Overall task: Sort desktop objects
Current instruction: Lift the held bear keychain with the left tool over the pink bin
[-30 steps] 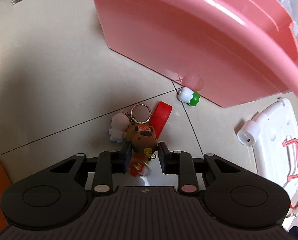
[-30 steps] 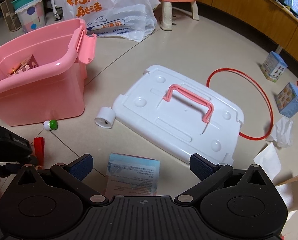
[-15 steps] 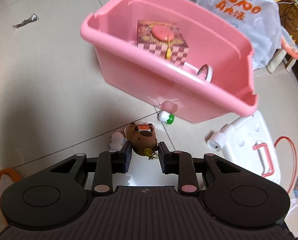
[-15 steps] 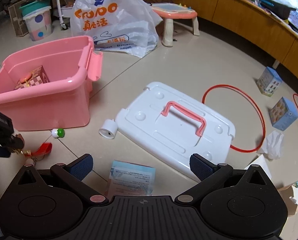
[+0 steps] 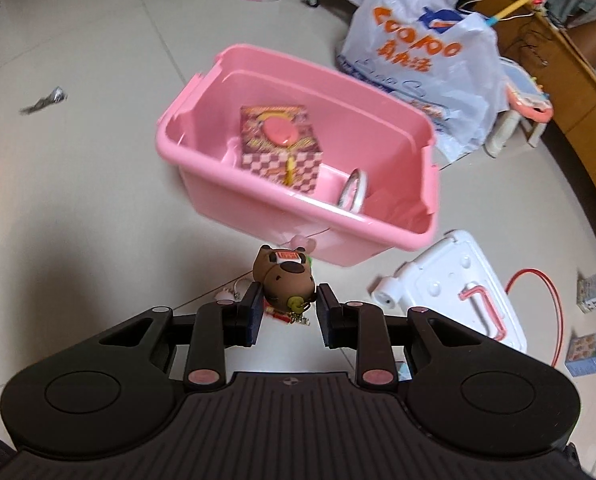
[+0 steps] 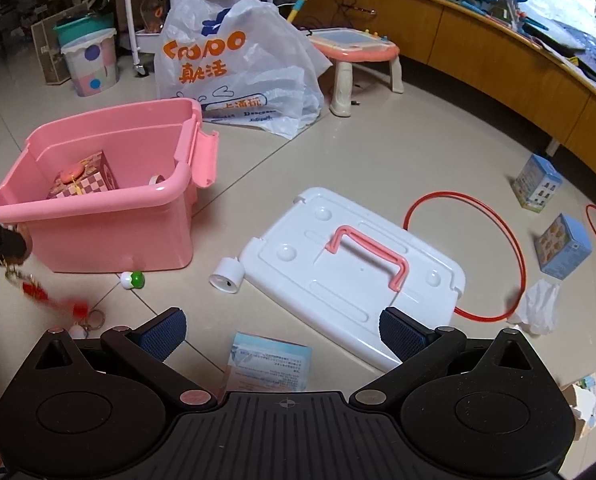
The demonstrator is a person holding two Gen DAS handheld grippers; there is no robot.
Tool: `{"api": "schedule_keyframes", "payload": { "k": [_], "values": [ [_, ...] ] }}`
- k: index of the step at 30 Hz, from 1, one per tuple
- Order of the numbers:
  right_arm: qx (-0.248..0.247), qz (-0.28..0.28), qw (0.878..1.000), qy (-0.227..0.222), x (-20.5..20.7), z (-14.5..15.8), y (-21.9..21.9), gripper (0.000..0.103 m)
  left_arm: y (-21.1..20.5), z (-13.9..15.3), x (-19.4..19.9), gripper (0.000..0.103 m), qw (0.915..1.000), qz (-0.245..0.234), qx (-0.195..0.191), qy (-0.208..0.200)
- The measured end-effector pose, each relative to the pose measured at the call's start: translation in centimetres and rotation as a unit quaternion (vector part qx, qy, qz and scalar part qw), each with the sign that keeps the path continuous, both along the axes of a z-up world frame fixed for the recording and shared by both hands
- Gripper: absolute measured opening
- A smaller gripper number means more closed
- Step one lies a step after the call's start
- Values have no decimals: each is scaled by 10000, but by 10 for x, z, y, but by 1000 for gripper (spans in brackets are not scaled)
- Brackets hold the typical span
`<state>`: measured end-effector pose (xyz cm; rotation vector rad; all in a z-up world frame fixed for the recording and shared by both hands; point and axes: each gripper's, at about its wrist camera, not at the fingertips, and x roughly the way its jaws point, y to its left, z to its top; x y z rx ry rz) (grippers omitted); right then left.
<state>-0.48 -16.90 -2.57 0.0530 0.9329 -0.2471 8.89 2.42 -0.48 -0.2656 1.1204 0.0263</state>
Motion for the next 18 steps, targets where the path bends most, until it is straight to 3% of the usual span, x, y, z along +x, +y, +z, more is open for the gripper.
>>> {"api": "schedule_keyframes", "payload": {
  "k": [9,18],
  "values": [
    [90,-18,10000,32,-1,0,-1,103,-15,42,4,29,9985,-396,192,-326],
    [202,-84,9996,175,0,-9,-4,103,-23,57,19,29,9982,-426,159,-385]
  ]
}}
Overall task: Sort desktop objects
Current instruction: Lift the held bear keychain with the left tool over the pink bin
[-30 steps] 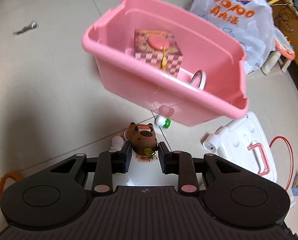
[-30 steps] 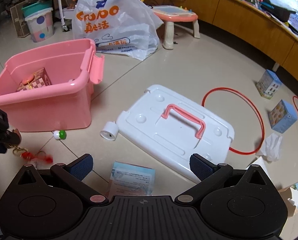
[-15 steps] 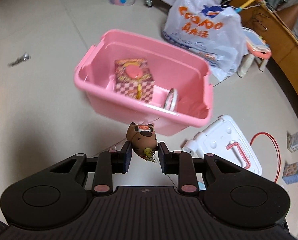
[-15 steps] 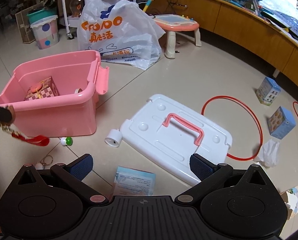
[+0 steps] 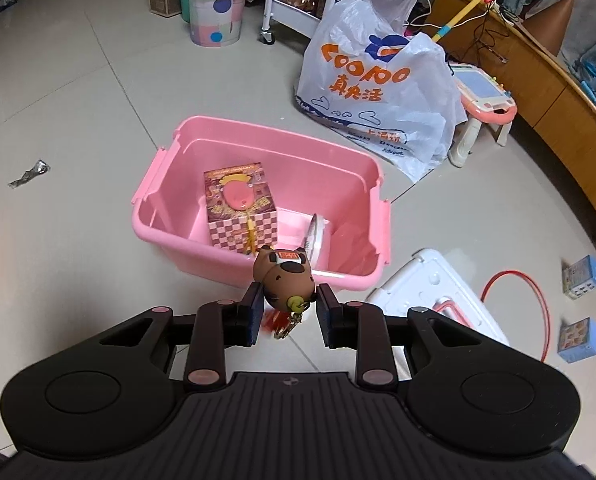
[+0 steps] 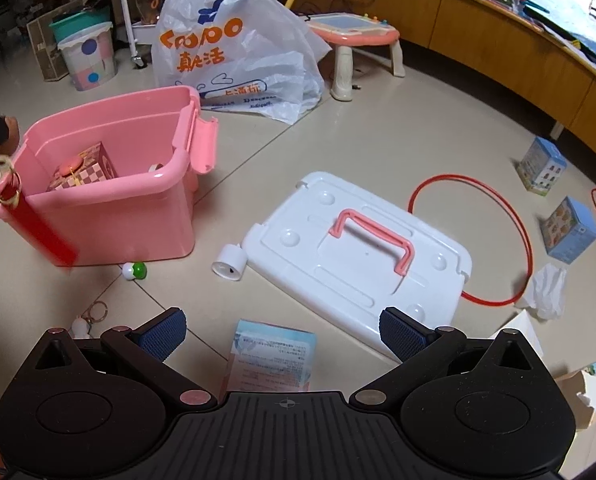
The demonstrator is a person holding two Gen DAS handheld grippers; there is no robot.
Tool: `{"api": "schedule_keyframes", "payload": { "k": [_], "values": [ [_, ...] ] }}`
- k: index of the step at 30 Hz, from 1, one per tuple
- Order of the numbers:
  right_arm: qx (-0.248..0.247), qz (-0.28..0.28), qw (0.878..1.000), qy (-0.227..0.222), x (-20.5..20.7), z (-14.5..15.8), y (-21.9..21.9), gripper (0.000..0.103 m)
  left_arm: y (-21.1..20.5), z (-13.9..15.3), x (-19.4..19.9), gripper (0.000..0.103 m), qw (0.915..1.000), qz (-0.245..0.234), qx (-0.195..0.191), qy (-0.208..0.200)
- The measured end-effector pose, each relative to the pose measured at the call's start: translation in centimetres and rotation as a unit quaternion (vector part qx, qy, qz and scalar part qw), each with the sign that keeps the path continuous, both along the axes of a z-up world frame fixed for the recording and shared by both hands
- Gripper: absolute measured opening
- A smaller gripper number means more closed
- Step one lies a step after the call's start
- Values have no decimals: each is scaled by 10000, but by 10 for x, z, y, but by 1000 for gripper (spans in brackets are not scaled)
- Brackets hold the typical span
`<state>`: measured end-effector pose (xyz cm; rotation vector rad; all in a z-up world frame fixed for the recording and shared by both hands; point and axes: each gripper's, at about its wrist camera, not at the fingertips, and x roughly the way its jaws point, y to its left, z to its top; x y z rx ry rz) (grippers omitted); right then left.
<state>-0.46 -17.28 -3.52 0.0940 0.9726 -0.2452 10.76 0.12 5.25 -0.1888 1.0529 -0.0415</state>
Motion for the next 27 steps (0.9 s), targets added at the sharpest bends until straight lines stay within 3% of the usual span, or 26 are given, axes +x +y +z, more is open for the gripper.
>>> {"api": "schedule_keyframes", "payload": {
  "k": [15,21,27],
  "values": [
    [312,-169,9994,30,7,-10,-6,103,-7,41,52,29,9991,-40,-151,-393],
    [358,-156,9992,72,11,-18,-6,103,-13,35,78,29,9992,-19,-153,-370],
    [420,-235,9986,211,15,-30,-7,103,-23,12,106,29,9998,-41,-100,-160]
  ]
}}
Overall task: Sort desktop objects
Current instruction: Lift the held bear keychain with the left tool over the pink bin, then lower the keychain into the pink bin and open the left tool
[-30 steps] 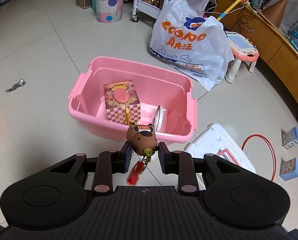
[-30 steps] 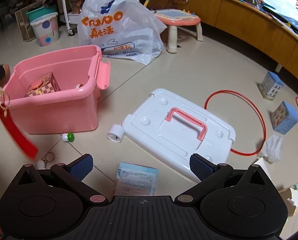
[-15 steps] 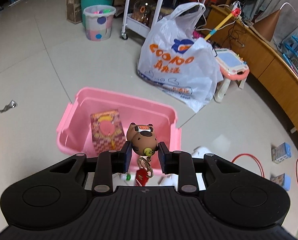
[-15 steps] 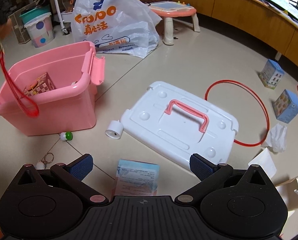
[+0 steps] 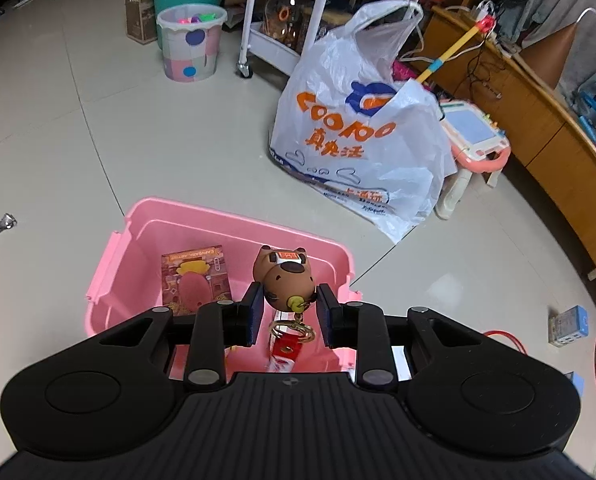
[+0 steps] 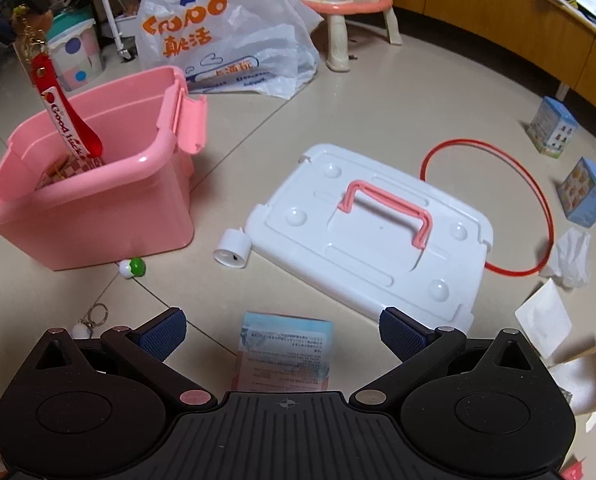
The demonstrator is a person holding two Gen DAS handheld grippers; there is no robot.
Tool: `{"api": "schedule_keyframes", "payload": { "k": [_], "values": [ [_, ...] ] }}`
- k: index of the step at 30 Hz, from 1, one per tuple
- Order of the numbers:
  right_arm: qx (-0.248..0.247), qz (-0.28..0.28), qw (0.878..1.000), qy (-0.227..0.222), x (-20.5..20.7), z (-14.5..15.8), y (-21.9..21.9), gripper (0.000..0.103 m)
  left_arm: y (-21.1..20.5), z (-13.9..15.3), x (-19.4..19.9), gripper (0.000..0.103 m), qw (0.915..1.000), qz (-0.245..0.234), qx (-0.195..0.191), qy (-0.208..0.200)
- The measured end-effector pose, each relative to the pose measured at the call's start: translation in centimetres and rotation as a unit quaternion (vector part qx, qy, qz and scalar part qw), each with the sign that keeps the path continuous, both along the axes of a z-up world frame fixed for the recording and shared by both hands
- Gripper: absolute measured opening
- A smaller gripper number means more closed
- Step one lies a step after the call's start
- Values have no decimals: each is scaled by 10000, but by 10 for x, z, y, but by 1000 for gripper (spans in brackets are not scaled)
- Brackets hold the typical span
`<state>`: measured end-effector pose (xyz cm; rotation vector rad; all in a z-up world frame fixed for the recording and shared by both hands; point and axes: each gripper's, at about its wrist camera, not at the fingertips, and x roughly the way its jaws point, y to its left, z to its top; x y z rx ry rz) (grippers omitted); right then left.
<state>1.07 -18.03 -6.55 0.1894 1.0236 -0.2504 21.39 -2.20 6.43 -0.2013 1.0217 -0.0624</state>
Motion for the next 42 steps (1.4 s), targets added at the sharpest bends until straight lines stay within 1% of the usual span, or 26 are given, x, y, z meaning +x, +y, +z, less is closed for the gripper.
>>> {"api": "schedule_keyframes", "payload": {
  "k": [6,12,16,25,30,34,42],
  "values": [
    [-10,1,10000,99,5,-11,3,103,-2,-33,24,29,9995,64,13,299],
    [-11,41,9997,222,10,-23,8,103,-1,-68,45,29,9983,149,178,538],
    [-2,47,9996,279,14,-30,9,103,-4,-85,53,29,9976,73,287,624],
    [-36,117,9991,412,19,-42,16,103,-15,-116,66,29,9958,-181,251,864],
    [-61,172,9990,408,22,-43,18,103,-21,-131,77,29,9938,-252,94,1078],
    [-53,192,9989,434,23,-46,19,103,-25,-143,82,29,9925,-328,176,1166],
    [-14,218,9985,504,26,-54,20,103,-24,-167,88,29,9892,-224,247,1426]
  ]
}}
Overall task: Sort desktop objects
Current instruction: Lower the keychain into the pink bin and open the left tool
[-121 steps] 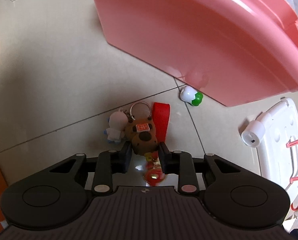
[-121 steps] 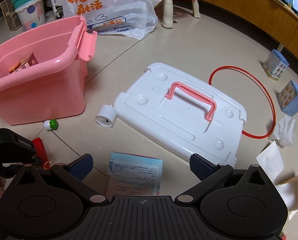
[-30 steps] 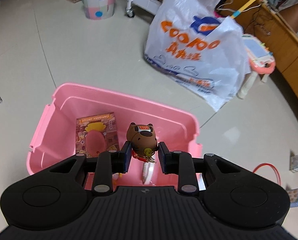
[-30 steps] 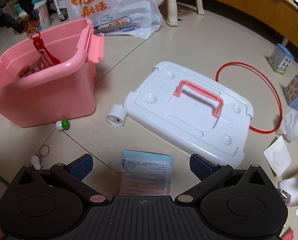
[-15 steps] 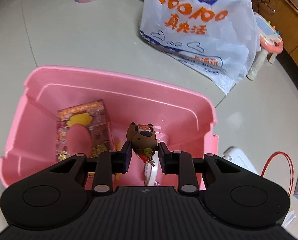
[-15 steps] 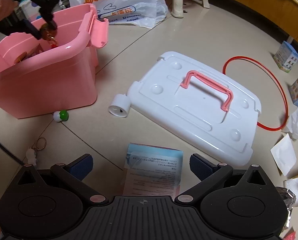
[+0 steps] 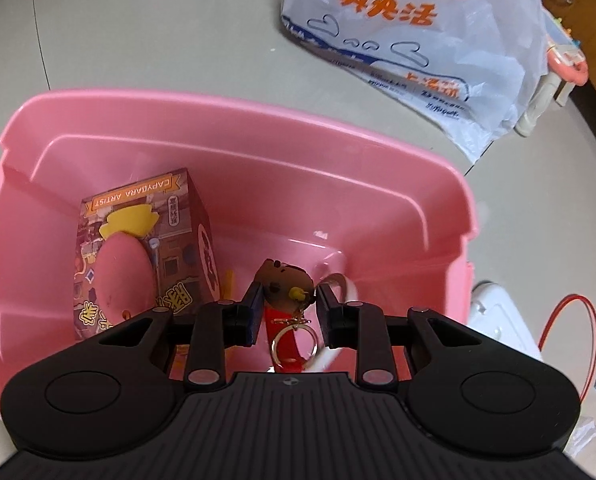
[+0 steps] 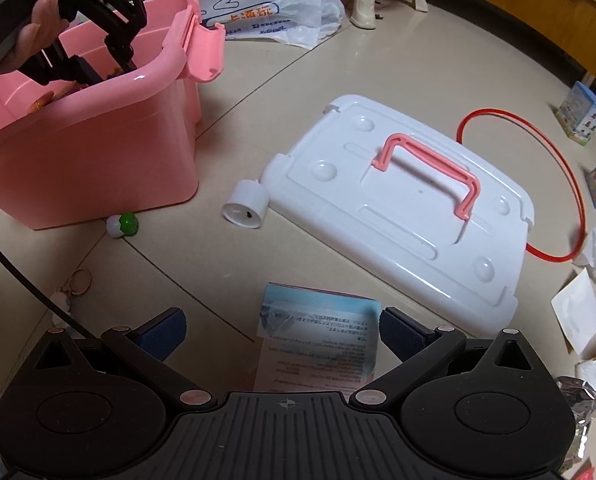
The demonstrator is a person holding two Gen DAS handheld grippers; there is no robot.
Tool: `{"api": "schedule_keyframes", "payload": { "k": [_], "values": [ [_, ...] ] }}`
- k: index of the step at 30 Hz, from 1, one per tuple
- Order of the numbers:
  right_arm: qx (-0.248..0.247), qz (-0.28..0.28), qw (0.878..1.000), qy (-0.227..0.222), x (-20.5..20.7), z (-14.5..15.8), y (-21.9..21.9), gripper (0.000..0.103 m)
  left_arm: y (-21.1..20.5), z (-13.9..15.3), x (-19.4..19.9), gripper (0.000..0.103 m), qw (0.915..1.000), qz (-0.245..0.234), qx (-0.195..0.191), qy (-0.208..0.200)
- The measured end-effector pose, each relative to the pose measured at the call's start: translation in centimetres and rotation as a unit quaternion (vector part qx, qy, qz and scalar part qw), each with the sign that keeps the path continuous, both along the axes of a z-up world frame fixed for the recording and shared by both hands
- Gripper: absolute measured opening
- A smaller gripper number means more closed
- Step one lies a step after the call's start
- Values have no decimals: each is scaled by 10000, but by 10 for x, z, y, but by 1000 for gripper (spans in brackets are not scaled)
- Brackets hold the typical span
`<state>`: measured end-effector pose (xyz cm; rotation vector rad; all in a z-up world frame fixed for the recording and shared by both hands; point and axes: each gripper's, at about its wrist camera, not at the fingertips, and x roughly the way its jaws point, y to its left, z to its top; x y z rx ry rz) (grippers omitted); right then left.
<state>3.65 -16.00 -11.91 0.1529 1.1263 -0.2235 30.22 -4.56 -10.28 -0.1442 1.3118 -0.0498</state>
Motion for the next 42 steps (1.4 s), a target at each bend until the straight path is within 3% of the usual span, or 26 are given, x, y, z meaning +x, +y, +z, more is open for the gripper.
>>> {"api": "schedule_keyframes", "payload": {
  "k": [6,14,30,34,39,42],
  "values": [
    [21,30,10000,41,2,-4,2,103,-2,-15,3,29,9999,-39,61,125],
    [22,88,9999,77,3,-8,4,103,-16,-22,5,29,9983,-431,367,134],
    [-7,168,9998,102,4,-9,5,103,-9,-23,6,30,9989,-353,320,40],
    [-19,134,9999,81,4,-6,3,103,2,-19,2,38,9997,-99,227,49],
    [-81,170,9998,-3,3,1,2,103,14,-2,-10,60,9998,73,125,-106],
    [-110,181,9997,-77,1,7,1,103,17,20,-20,63,9994,42,120,-309]
  ]
}}
